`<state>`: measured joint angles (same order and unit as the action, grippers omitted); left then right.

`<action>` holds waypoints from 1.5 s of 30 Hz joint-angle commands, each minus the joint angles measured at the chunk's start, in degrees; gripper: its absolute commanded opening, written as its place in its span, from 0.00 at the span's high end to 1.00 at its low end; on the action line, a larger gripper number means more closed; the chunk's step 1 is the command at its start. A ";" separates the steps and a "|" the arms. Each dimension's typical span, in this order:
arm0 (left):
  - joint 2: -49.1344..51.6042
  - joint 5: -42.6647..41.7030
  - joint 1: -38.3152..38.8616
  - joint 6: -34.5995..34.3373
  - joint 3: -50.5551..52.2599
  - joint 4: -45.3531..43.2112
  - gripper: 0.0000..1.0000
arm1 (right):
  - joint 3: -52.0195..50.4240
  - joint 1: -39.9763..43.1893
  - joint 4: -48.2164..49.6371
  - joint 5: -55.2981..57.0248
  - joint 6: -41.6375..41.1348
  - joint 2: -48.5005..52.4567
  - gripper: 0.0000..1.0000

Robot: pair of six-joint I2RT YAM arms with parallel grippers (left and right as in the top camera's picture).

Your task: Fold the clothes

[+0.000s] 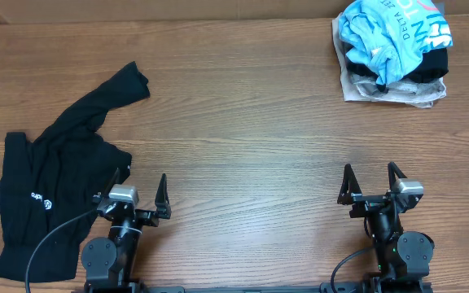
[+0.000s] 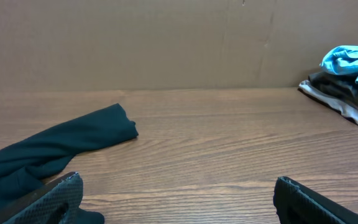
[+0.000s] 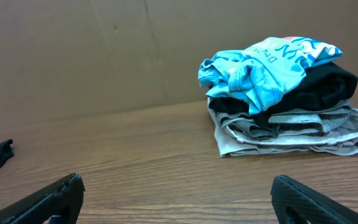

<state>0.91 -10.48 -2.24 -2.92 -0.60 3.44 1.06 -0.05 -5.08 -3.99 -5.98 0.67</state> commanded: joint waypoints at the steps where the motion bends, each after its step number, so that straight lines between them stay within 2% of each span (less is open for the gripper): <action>1: -0.66 0.31 0.28 -0.44 0.33 -0.11 0.00 | -0.59 -0.22 0.48 0.74 -0.07 -0.50 0.00; 12: -0.66 0.37 0.28 0.85 0.15 -1.33 0.00 | -0.57 -0.22 1.18 -2.56 -0.07 -0.50 0.00; 18: 0.74 0.37 0.28 1.18 -6.16 5.46 0.00 | 1.60 -0.22 1.75 -7.26 -0.09 -0.50 0.00; 23: 8.00 0.57 0.28 1.68 -14.32 9.25 0.00 | 6.97 -0.22 -0.76 -7.26 -0.11 -0.46 0.00; 29: 23.63 0.48 0.28 1.68 -26.53 13.09 0.00 | 15.30 -0.22 -8.31 -6.54 -0.09 2.08 0.00; 34: 37.46 0.37 0.28 1.70 -40.85 23.91 0.00 | 24.41 -0.22 -15.21 -3.45 -0.11 7.48 0.00; 37: 46.84 1.60 0.28 1.70 -51.74 34.25 0.00 | 30.40 -0.22 -19.45 -3.08 -0.15 12.94 0.00; 42: 63.06 1.90 0.28 7.23 -70.16 52.54 0.00 | 40.00 -0.22 -28.74 -2.99 -4.81 25.97 0.00; 45: 70.93 1.95 0.28 9.38 -77.70 59.36 0.00 | 44.52 -0.22 -32.50 -5.31 -4.74 35.06 0.00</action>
<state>65.63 -9.19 -2.24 1.91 -71.55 59.77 41.74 -0.05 -36.10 -8.14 -9.02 29.39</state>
